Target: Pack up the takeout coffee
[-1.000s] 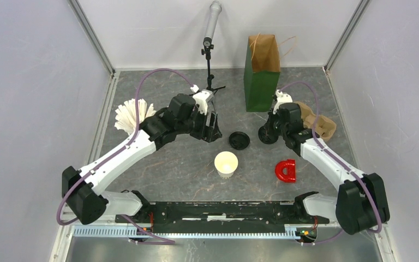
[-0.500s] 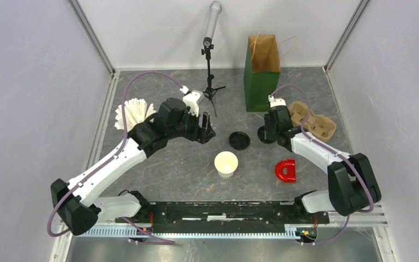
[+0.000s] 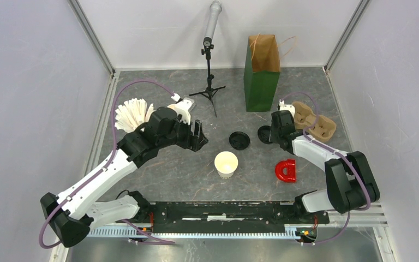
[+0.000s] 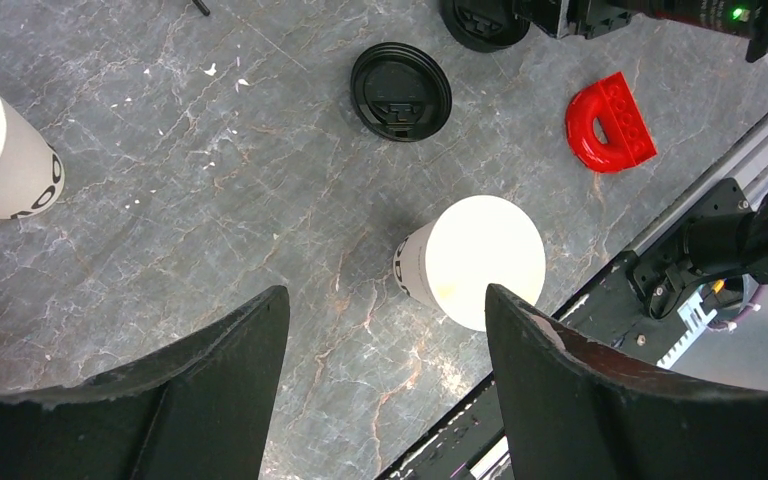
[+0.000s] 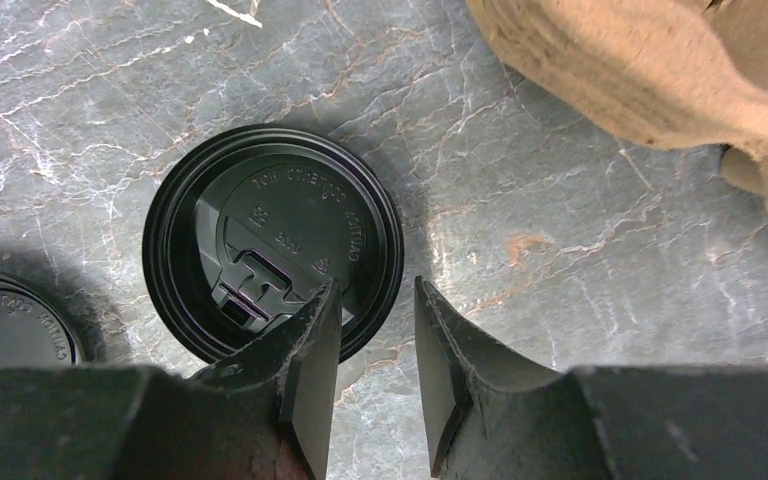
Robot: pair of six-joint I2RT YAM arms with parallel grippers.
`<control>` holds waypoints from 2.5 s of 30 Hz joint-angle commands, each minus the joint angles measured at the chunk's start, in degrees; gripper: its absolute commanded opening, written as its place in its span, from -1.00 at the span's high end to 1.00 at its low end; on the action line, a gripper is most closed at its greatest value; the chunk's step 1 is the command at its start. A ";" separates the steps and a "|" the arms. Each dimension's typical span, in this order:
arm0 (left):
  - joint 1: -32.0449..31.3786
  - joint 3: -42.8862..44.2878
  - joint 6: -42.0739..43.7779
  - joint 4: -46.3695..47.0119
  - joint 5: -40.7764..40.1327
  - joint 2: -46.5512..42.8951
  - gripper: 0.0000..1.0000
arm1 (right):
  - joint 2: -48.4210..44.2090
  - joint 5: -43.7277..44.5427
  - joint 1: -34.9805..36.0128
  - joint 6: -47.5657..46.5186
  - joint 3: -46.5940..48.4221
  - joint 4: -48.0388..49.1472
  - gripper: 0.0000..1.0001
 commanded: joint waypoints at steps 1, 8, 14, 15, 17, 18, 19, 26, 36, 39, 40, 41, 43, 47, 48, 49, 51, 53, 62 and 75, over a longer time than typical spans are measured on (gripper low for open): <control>-0.06 -0.64 3.24 1.01 0.00 -2.15 -0.57 | 0.65 -0.43 -0.45 3.43 -2.39 7.15 0.23; -0.06 -1.09 3.96 0.80 0.06 -1.86 -0.56 | 3.15 -0.72 -0.66 4.87 -2.96 7.66 0.44; -0.05 -1.37 4.53 2.45 -0.71 -2.06 -0.52 | 0.56 0.45 -0.62 1.43 -2.05 6.99 0.85; -0.01 -1.79 4.85 3.32 0.04 -2.38 -0.50 | -0.09 0.68 -0.58 0.64 -1.82 6.46 0.88; -0.06 -2.84 6.55 5.47 1.82 -3.45 -0.45 | -1.62 0.36 -0.59 -0.58 -1.55 5.53 0.94; -0.10 -3.41 7.62 6.82 2.38 -4.00 -0.44 | -2.47 0.10 -0.62 -1.05 -1.55 5.18 0.97; -0.06 -4.03 9.07 7.81 2.68 -4.44 -0.43 | -3.53 -0.33 -0.62 -1.58 -1.58 4.86 0.99; -0.25 -1.34 23.76 13.25 10.40 -3.22 -0.33 | -14.04 -10.51 -0.28 -2.78 0.70 -0.26 1.00; -16.30 -1.69 53.87 21.31 11.74 3.61 -0.41 | -28.42 -29.36 3.21 5.90 1.76 -0.75 1.00; -20.49 -3.92 60.78 23.14 7.39 4.57 -0.50 | -30.84 -32.00 4.50 8.09 1.74 -0.41 1.00; -21.38 -4.34 61.75 23.57 6.07 4.76 -0.50 | -31.68 -32.28 4.84 8.38 1.76 -0.41 1.00; -22.62 -4.70 62.98 24.05 4.63 4.94 -0.50 | -32.30 -32.59 5.13 8.71 1.84 -0.56 1.00; -24.99 -5.82 65.09 26.05 1.62 5.19 -0.54 | -32.95 -33.34 5.62 9.08 1.82 -0.78 1.00; -26.93 -5.77 65.87 28.29 -0.57 8.37 -0.56 | -33.61 -35.85 6.54 10.33 0.79 -0.26 1.00; -27.73 -5.66 66.22 28.82 -2.47 9.40 -0.55 | -33.97 -35.77 6.58 10.45 0.47 0.04 0.99; -28.51 -5.80 67.01 30.01 -4.17 10.28 -0.55 | -34.19 -35.88 6.63 10.42 0.51 -0.41 1.00; -29.59 -5.88 68.02 31.42 -6.84 11.57 -0.54 | -34.36 -36.21 6.67 10.01 0.83 -1.25 1.00; -30.10 -5.11 68.61 31.41 -7.81 13.04 -0.51 | -34.97 -36.54 6.67 10.15 0.59 -1.40 1.00; -31.67 -5.97 72.94 39.55 -14.27 17.61 -0.30 | -36.12 -37.83 6.85 10.77 -1.39 -0.91 1.00; -32.18 -7.66 67.77 41.75 -17.77 15.93 0.50 | -35.34 -38.70 6.82 11.13 -1.41 0.66 0.99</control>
